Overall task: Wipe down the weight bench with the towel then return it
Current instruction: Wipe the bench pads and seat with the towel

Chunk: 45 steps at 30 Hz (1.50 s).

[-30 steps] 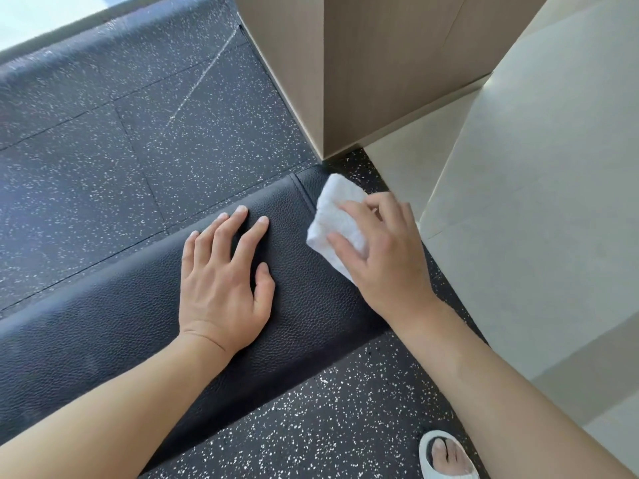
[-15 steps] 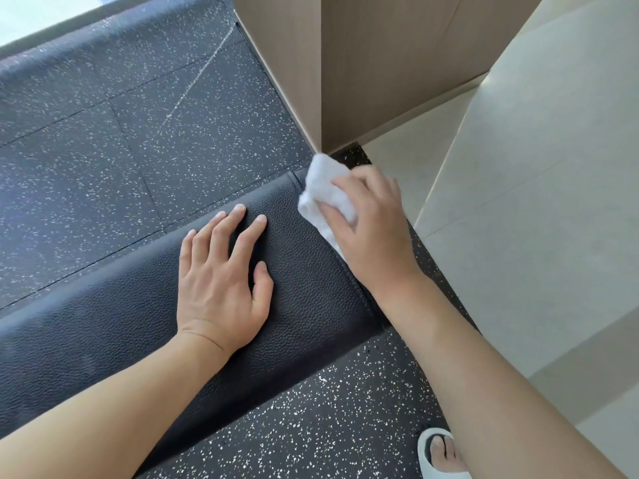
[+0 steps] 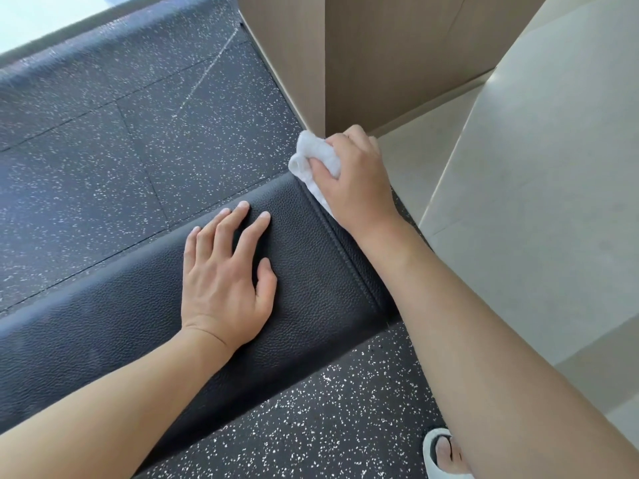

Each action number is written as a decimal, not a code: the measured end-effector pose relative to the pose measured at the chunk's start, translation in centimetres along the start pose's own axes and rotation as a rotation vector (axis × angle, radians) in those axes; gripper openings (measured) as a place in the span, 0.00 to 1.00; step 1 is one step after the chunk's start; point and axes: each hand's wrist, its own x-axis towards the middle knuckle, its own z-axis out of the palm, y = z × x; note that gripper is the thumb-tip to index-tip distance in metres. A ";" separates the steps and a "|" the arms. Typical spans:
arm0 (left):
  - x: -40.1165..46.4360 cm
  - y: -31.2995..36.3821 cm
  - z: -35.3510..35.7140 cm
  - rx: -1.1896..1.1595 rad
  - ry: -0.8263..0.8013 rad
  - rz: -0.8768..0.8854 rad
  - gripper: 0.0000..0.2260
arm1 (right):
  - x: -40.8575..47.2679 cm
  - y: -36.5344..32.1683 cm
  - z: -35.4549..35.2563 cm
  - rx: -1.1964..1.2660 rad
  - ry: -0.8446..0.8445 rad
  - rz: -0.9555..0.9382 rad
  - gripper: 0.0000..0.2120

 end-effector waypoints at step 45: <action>0.0 0.0 0.1 -0.006 -0.002 0.003 0.27 | 1.4 -2.7 1.6 -0.279 -0.079 -0.182 0.13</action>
